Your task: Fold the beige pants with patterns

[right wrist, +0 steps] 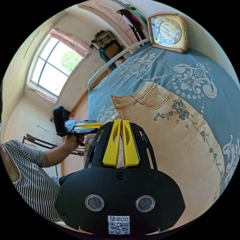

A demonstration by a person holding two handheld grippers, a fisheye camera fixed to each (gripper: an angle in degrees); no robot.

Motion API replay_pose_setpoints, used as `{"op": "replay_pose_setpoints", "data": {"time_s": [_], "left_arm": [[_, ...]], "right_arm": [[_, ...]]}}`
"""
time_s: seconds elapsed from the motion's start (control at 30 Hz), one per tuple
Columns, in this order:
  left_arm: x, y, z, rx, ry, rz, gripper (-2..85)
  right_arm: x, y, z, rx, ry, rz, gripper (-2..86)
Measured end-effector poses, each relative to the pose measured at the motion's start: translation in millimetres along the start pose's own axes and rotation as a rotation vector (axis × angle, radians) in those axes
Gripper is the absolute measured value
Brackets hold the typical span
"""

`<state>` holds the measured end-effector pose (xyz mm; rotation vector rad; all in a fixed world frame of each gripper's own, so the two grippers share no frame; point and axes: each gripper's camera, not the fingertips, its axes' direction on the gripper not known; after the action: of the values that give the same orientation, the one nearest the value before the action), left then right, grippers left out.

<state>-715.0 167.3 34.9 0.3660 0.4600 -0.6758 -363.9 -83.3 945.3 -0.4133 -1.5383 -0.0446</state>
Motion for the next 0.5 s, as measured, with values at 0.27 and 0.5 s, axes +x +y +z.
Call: {"op": "replay_pose_setpoints", "data": {"time_s": [0.27,0.5], "left_arm": [[-2.9,-7.6,16.6,0.023,0.007,-0.033,1.7],[2.9,-17.2,5.2,0.168,0.019,-0.04,0.6]], "right_arm": [[-33.1,13.9,32.2,-0.257,0.119,-0.166,0.8],[-49.4,27.6,35.4,-0.285,0.167,-0.174,1.3]]}}
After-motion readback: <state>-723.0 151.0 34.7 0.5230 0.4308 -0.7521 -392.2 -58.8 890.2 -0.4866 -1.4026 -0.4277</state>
